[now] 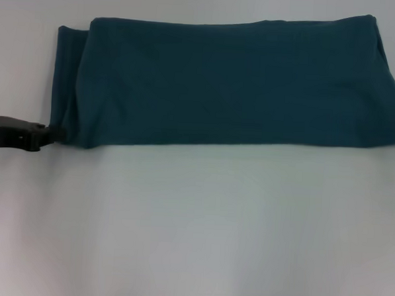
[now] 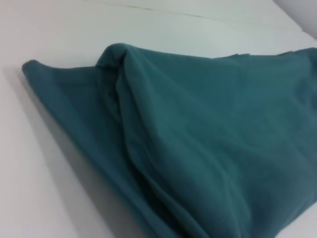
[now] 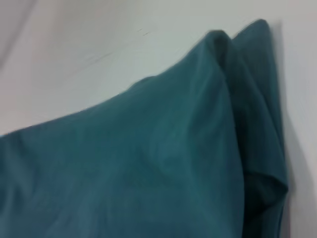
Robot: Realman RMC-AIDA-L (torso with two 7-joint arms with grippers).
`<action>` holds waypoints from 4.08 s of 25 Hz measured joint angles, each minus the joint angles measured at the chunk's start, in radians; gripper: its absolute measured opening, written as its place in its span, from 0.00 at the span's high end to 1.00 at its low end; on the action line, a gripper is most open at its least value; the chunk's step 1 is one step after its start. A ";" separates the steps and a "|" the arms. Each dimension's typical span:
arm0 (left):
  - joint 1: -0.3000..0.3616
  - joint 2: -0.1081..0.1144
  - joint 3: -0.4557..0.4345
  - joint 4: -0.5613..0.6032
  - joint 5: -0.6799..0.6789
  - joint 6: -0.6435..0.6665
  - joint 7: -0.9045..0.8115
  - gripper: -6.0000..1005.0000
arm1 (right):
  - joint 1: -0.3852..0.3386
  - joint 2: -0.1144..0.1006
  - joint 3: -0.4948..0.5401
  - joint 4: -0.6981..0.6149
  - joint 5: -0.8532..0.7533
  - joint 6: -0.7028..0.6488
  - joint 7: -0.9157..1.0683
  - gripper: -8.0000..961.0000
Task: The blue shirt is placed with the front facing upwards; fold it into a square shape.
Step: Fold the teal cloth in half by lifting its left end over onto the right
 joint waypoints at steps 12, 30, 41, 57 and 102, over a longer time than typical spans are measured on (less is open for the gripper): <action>0.033 0.023 -0.077 -0.008 0.000 0.145 0.001 0.99 | -0.074 -0.003 0.030 -0.001 0.026 -0.093 -0.051 0.99; 0.148 0.070 -0.102 0.000 0.005 0.398 0.036 0.99 | -0.241 -0.003 0.117 -0.048 0.017 -0.304 -0.114 0.99; 0.207 0.081 -0.125 0.014 0.011 0.395 0.045 0.99 | -0.268 0.002 0.130 -0.040 -0.011 -0.297 -0.128 0.99; 0.224 0.083 -0.164 0.029 0.056 0.411 0.063 0.99 | -0.303 0.001 0.154 -0.039 -0.011 -0.304 -0.138 0.99; -0.026 0.075 -0.383 0.134 0.044 0.281 0.026 0.84 | -0.079 -0.035 0.288 -0.055 -0.001 -0.455 -0.174 0.22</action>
